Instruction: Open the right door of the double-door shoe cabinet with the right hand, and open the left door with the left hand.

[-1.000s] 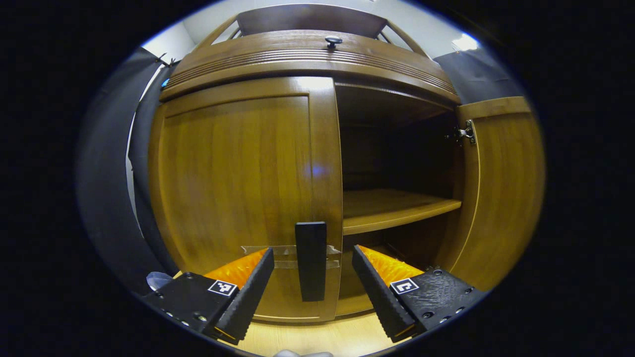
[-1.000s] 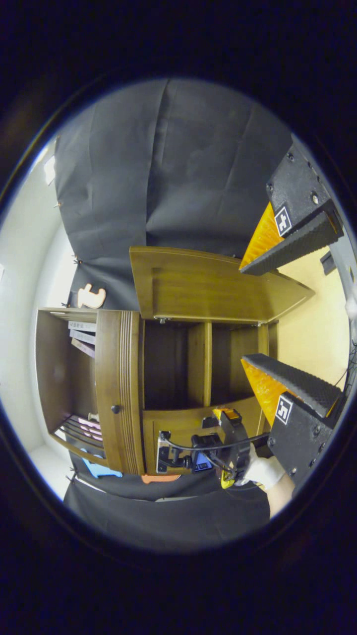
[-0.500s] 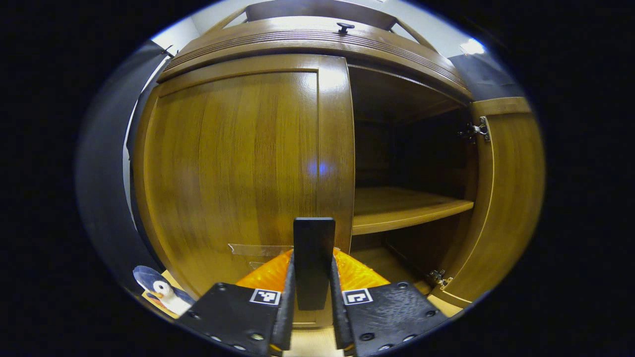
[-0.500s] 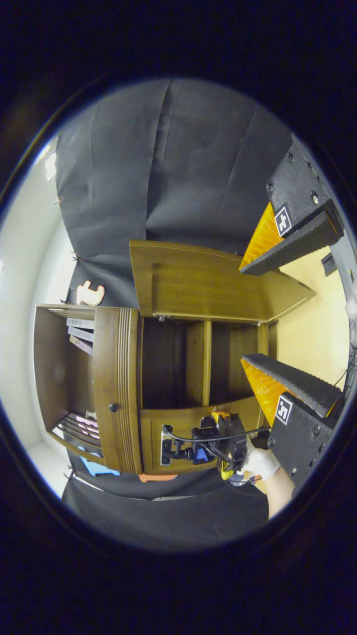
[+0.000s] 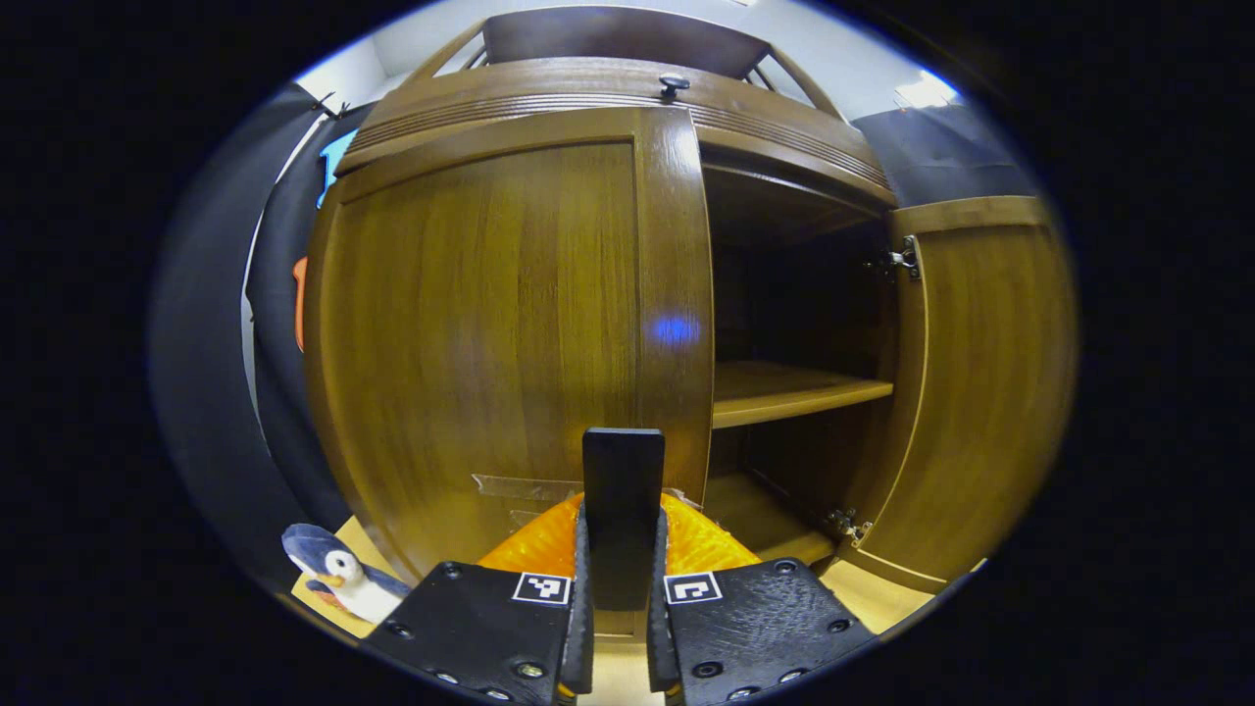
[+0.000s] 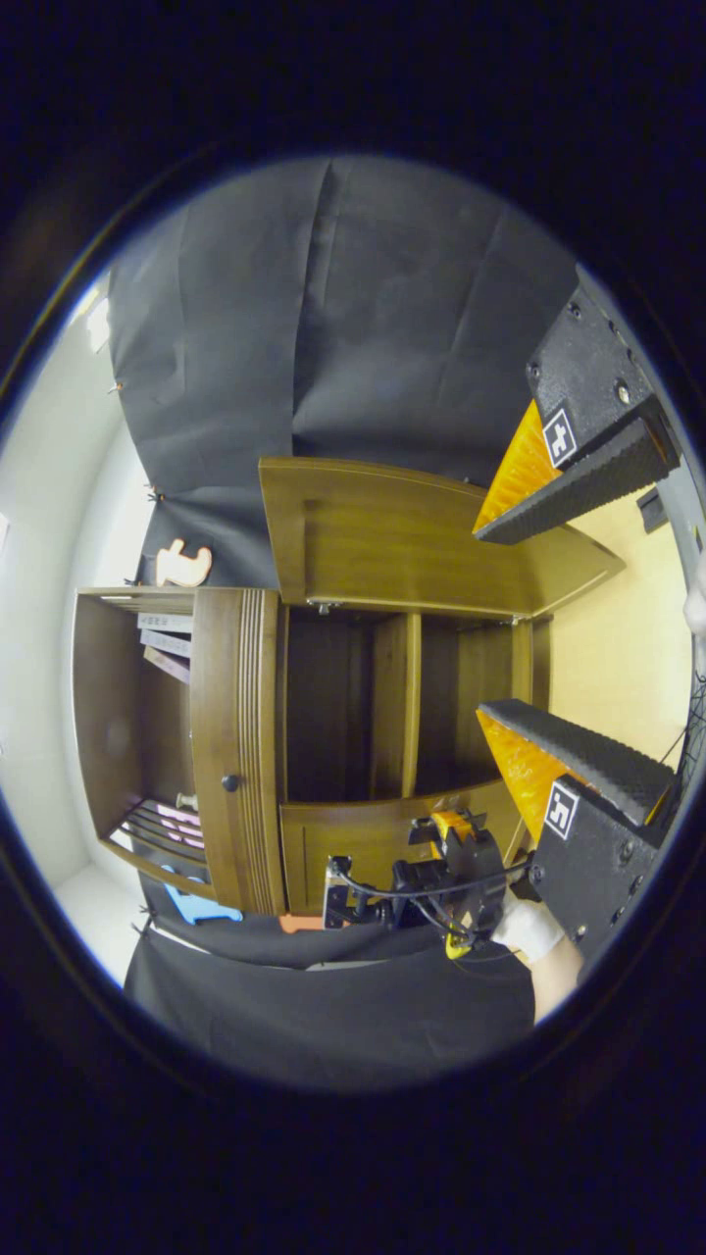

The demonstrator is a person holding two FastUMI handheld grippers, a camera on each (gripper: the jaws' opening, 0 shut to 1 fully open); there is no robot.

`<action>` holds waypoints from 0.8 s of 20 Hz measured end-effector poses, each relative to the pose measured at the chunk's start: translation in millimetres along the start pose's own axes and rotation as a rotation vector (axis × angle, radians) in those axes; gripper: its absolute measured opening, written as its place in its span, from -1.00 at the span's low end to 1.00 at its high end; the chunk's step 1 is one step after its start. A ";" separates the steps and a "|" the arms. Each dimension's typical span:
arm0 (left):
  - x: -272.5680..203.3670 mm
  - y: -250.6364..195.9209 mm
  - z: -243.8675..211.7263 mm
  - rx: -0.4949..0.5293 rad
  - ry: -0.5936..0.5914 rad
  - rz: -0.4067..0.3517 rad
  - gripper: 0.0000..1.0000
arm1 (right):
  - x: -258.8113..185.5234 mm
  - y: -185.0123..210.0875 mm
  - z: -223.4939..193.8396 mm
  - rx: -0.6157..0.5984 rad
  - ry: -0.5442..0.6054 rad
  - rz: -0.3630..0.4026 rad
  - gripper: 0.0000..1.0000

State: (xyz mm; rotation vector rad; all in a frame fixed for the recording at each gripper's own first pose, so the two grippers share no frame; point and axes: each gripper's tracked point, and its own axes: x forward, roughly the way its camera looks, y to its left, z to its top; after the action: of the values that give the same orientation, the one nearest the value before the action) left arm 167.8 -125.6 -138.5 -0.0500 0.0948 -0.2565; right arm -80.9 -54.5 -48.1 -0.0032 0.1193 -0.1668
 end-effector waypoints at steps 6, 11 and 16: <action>-54.9 16.8 -4.7 0.004 0.003 0.011 -0.59 | -3.4 18.0 -7.4 0.009 0.005 0.069 1.00; -94.7 39.6 -8.5 0.003 0.008 0.034 -0.59 | -4.3 34.1 -12.9 0.015 0.009 0.116 0.99; -130.7 73.9 -12.3 0.024 0.008 0.087 -0.60 | -3.1 56.9 -15.3 0.013 0.011 0.171 0.99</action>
State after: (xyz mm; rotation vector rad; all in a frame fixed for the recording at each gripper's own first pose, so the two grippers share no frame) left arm 59.2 -21.3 -143.9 -0.0208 0.1013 -0.1706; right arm -76.3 2.2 -63.7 0.0209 0.1289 0.0035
